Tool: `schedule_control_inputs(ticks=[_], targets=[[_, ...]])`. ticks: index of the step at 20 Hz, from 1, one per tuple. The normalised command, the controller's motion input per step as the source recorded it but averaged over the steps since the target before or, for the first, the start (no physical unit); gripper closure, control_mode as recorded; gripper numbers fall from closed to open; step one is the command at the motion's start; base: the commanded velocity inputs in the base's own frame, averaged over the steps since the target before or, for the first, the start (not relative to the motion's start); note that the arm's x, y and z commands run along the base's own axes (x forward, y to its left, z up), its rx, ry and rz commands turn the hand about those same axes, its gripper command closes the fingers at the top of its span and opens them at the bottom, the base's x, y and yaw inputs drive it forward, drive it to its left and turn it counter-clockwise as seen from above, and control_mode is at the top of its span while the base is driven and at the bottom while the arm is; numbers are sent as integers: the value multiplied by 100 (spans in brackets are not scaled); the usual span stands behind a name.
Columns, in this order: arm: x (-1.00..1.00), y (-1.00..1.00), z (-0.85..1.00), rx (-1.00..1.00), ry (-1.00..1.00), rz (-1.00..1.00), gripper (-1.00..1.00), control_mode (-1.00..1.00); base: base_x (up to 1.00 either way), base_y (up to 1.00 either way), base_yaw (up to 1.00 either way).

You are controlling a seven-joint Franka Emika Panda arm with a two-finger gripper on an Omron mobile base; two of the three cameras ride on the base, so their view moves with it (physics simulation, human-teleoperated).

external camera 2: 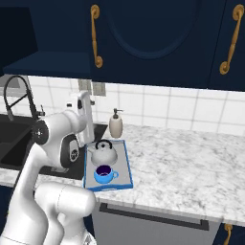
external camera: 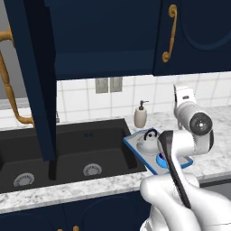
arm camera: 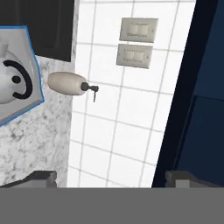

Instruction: Pick the kettle from the counter and place it on the tray. Then pick the mug from the cabinet and place it on the tray. Then close the cabinet doors.

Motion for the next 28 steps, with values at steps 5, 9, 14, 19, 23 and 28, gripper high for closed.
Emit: schedule_control_inputs(ticks=[5,9,14,19,23,28], targets=[[-6,42,-6,-19,-1,-9,-100,-100,0,0,0],[-13,28,0,-27,-16,-41,-100,-100,0,0,0],[-25,20,0,-34,-17,-59,-100,-100,0,0,0],[-44,8,-1,-31,-9,-56,-100,-100,0,0,0],[-31,9,0,-32,-3,-53,-100,-100,0,0,0],[-47,32,14,-42,-19,-38,-100,-100,0,0,0]])
